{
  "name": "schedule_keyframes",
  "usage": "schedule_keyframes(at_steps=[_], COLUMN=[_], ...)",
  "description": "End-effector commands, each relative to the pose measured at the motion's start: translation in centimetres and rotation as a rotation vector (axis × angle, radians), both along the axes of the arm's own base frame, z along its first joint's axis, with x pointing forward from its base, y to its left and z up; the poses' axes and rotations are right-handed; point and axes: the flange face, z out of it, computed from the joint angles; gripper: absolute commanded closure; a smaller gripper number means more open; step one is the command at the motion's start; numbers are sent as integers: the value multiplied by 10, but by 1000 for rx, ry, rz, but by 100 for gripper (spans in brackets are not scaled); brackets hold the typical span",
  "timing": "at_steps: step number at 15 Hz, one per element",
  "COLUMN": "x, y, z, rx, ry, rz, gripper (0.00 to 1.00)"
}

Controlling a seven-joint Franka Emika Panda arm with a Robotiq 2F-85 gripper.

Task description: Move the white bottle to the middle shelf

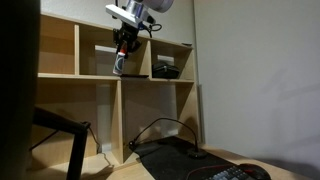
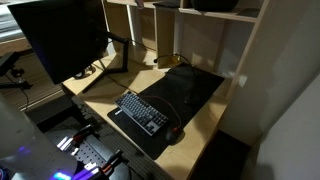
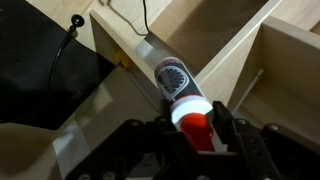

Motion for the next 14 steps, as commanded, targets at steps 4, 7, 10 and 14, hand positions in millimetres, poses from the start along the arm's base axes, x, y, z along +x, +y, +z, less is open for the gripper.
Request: schedule_keyframes(at_steps=[4,7,10,14], x=[29,38,47,43], y=[15,29,35,34], z=[7,28,38,34], rx=[-27,49,92,98], ry=[-58,-59,-62,-58], rz=[-114,-162,-261,-235], gripper=[80,80,80,80])
